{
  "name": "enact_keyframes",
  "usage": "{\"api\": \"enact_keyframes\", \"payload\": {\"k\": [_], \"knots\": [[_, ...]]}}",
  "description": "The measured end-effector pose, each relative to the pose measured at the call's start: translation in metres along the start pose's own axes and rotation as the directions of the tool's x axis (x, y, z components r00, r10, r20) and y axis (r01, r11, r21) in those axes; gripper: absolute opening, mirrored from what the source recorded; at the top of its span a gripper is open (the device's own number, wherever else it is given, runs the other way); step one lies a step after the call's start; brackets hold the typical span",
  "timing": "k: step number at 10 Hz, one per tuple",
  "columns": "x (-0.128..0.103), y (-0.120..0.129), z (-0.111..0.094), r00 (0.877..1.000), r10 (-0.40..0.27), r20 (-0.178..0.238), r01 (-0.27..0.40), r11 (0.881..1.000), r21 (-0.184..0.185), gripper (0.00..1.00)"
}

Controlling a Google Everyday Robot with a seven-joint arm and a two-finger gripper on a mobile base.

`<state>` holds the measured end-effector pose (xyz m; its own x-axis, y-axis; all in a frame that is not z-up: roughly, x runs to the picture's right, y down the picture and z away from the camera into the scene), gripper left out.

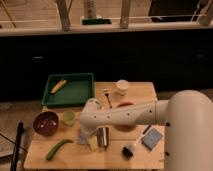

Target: Place towel in tray

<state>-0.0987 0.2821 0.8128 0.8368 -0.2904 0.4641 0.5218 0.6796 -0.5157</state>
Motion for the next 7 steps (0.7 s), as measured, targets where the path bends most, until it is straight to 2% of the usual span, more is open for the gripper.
{"api": "enact_keyframes", "payload": {"k": [4, 7], "knots": [[-0.001, -0.001, -0.011, 1.0, -0.006, -0.003, 0.006, 1.0, 0.002, 0.03], [0.001, 0.002, -0.013, 1.0, -0.002, -0.006, 0.002, 1.0, -0.005, 0.0]]}}
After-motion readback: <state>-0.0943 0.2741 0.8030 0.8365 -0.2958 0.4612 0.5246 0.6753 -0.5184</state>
